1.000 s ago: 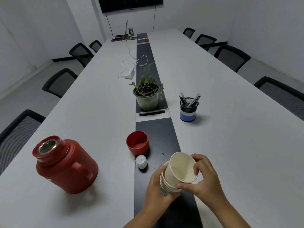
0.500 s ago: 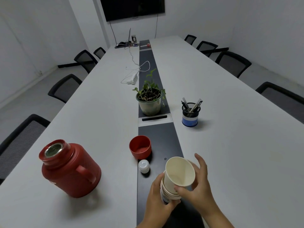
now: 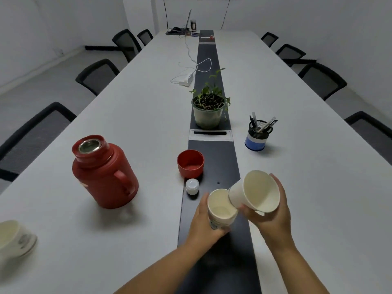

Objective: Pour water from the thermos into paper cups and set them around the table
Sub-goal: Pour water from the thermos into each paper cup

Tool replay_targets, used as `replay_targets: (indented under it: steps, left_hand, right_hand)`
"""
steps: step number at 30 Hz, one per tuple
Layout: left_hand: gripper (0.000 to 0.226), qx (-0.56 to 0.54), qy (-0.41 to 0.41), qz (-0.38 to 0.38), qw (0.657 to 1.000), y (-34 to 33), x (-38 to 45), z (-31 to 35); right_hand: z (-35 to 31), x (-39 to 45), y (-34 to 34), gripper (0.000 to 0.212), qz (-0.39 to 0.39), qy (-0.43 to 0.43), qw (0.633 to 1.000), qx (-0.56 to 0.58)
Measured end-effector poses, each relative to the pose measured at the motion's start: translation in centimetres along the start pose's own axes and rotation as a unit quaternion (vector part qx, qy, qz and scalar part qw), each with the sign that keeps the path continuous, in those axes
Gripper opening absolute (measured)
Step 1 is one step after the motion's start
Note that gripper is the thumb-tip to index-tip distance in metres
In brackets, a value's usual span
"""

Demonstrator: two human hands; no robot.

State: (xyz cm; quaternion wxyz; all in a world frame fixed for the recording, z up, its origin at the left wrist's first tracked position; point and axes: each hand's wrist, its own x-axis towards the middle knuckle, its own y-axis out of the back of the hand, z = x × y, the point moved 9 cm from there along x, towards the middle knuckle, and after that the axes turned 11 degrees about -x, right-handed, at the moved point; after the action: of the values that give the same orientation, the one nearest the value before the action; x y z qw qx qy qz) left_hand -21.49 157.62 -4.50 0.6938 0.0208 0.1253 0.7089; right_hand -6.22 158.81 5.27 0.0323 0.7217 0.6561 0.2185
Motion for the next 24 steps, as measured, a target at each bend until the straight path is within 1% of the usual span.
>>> replay_targets:
  steps: [2, 4, 6, 8, 11, 14, 15, 18, 20, 21, 22, 24]
  left_hand:
    - [0.094, 0.032, 0.016, 0.007, 0.999, 1.0, -1.1, -0.4]
    - [0.084, 0.065, 0.021, 0.049, 0.996, 3.4, -3.1, -1.2]
    - [0.071, 0.089, 0.010, 0.090, 0.992, 6.6, -5.8, -2.5]
    - [0.062, 0.106, 0.013, 0.127, 0.986, 10.5, -9.4, -4.5]
    - [0.054, 0.115, 0.059, 0.173, 0.976, 17.0, -15.5, -8.3]
    - [0.049, 0.142, 0.109, 0.211, 0.961, 23.2, -21.9, -11.9]
    - [0.048, 0.154, 0.125, 0.220, 0.955, 25.1, -23.9, -13.0]
    - [0.044, 0.184, 0.160, 0.246, 0.938, 30.2, -29.2, -15.4]
    - [0.035, 0.217, 0.154, 0.265, 0.927, 33.2, -31.7, -16.0]
    - [0.034, 0.234, 0.157, 0.266, 0.922, 34.4, -32.6, -16.5]
    - [0.041, 0.258, 0.151, 0.259, 0.918, 35.6, -33.2, -16.8]
    - [0.064, 0.285, 0.158, 0.240, 0.915, 37.6, -33.7, -17.8]
  right_hand:
    - [-1.4, -1.0, 0.4, 0.074, -0.001, 0.001, 1.000, -0.002]
    - [-2.4, -2.7, -0.4, 0.079, -0.015, -0.008, 1.000, -0.004]
    - [-3.1, -4.8, -2.9, 0.082, -0.041, -0.012, 0.999, 0.000]
    - [-3.2, -7.3, -6.7, 0.076, -0.083, -0.018, 0.996, 0.020]
    - [-3.3, -11.4, -13.7, 0.070, -0.162, -0.031, 0.986, 0.030]
    - [-3.4, -15.9, -21.4, 0.079, -0.257, -0.048, 0.965, 0.017]
    - [-3.6, -17.5, -23.9, 0.077, -0.284, -0.061, 0.957, 0.018]
    - [-4.8, -21.7, -30.4, 0.069, -0.341, -0.076, 0.937, 0.007]
    - [-6.0, -24.0, -34.1, 0.069, -0.367, -0.073, 0.927, 0.000]
    - [-6.6, -25.1, -35.7, 0.068, -0.377, -0.069, 0.924, -0.002]
    - [-7.2, -26.0, -37.1, 0.067, -0.382, -0.064, 0.922, -0.006]
    - [-7.9, -26.9, -39.4, 0.063, -0.374, -0.067, 0.925, -0.011]
